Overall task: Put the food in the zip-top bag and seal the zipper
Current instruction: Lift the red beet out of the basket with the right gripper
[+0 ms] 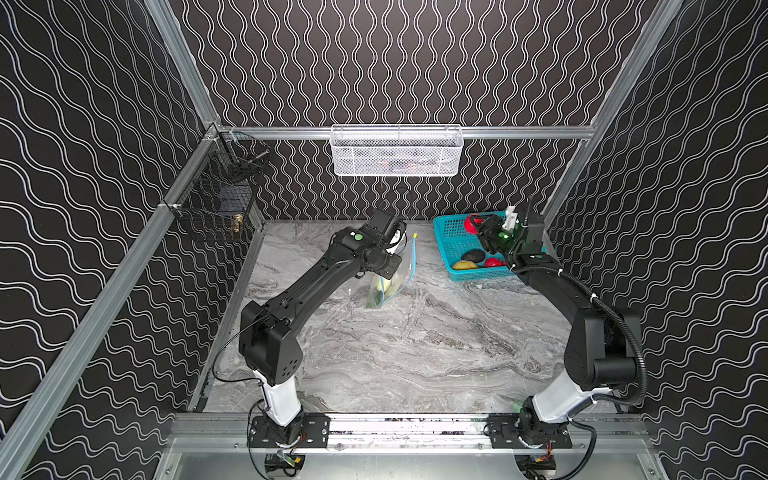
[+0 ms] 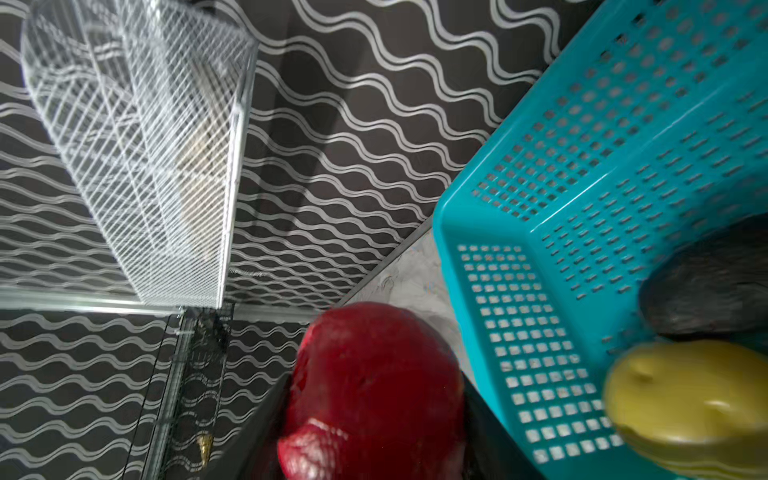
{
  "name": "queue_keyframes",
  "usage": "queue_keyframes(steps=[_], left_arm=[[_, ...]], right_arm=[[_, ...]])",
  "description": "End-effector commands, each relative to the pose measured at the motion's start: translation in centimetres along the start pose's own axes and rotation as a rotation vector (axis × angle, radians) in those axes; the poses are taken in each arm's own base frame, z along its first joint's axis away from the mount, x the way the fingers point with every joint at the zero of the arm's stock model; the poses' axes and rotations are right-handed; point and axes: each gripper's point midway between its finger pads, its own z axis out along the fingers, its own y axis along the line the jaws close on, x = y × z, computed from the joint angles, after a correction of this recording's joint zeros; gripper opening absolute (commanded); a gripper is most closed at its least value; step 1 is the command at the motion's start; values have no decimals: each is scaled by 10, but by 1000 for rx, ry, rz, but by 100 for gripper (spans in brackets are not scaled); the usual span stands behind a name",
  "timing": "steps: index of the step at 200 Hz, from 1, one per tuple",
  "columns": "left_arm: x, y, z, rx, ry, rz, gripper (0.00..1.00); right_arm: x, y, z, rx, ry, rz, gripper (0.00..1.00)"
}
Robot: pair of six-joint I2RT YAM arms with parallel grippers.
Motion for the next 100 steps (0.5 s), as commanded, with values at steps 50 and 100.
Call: queue_keyframes(steps=[50, 100], left_arm=[[-4, 0, 6, -1, 5, 6, 0], [-5, -4, 9, 10, 17, -3, 0]], right_arm=[[26, 59, -14, -175, -11, -91, 43], [45, 87, -19, -241, 19, -133, 43]])
